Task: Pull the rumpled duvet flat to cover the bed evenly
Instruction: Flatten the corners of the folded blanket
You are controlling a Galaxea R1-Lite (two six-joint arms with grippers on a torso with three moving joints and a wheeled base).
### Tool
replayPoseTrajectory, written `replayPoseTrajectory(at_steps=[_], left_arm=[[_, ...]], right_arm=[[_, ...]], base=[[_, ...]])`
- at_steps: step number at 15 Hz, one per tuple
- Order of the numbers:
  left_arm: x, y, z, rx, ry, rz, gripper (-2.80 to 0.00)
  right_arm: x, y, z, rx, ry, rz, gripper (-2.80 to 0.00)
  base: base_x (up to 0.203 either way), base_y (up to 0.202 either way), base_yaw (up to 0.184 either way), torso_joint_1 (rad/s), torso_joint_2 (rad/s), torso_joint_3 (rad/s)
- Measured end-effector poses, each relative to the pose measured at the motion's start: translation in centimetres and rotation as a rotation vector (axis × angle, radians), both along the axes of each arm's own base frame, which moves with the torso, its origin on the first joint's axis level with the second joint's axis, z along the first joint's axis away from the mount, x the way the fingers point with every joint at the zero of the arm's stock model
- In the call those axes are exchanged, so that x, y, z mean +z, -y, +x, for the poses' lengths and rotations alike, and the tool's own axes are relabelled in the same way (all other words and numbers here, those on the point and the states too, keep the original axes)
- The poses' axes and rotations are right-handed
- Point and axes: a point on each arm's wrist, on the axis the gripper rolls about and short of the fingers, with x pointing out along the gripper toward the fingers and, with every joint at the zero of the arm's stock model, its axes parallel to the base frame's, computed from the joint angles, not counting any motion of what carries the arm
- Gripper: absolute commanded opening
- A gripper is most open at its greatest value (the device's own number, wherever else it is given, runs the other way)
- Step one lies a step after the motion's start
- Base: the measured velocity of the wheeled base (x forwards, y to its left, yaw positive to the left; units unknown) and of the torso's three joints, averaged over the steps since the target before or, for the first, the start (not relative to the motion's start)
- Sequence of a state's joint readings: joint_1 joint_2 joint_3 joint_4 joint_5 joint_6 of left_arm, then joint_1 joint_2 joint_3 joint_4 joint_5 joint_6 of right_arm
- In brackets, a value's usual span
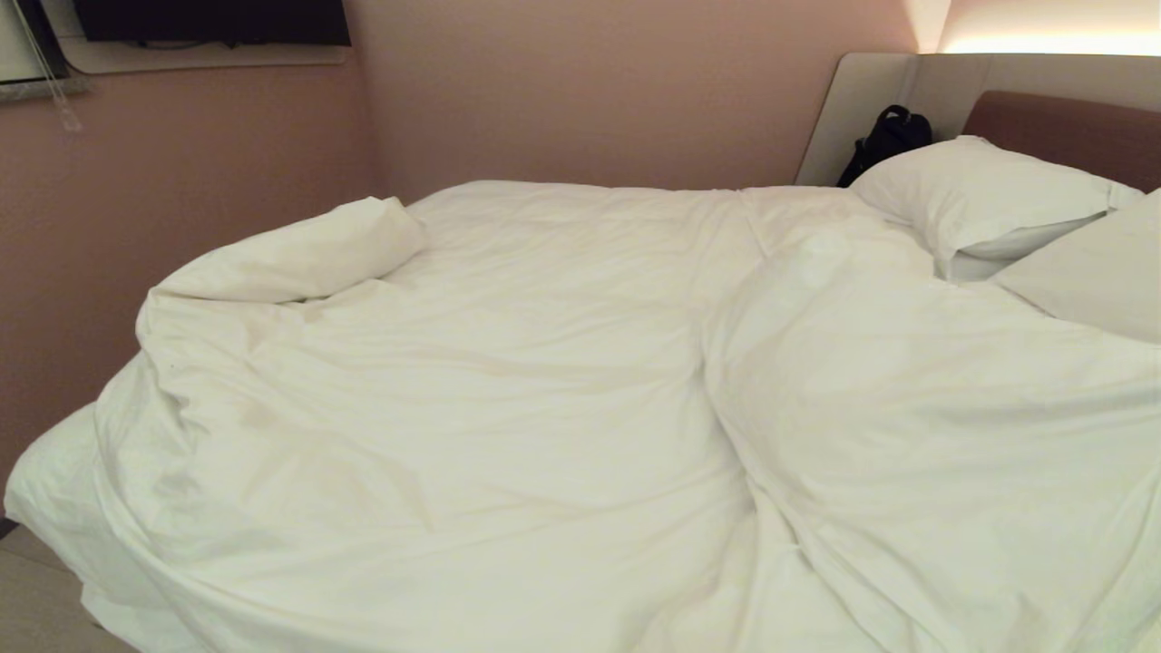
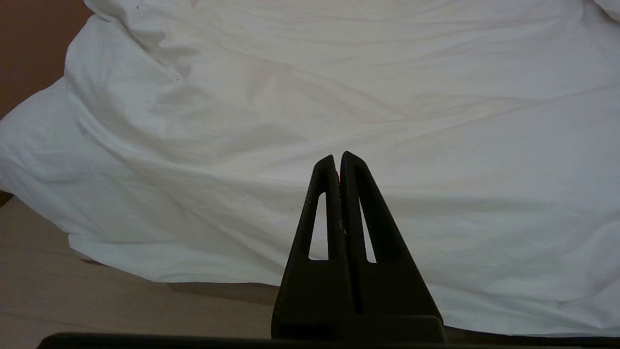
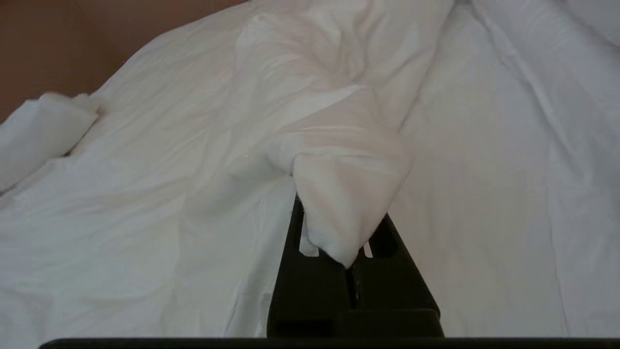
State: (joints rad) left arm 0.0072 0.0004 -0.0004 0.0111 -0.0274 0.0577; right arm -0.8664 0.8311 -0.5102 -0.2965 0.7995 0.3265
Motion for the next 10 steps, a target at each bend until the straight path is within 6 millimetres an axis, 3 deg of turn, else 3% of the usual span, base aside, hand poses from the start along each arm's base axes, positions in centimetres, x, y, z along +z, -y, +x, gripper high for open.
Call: replayPoseTrajectory(at_steps=[3, 10], left_arm=[[0.0, 0.0, 0.0, 0.0, 0.0, 0.0, -2.8], [0.0, 0.0, 0.0, 0.0, 0.0, 0.0, -2.8]], right_arm=[[-0.9, -1.6, -1.6, -0.087, -0.046, 0.082, -2.8], [-3.7, -3.0, -3.2, -0.278, -0.211, 0.212, -2.8]], base=[[0.0, 0.0, 0.0, 0.0, 0.0, 0.0], [0.0, 0.0, 0.0, 0.0, 0.0, 0.0]])
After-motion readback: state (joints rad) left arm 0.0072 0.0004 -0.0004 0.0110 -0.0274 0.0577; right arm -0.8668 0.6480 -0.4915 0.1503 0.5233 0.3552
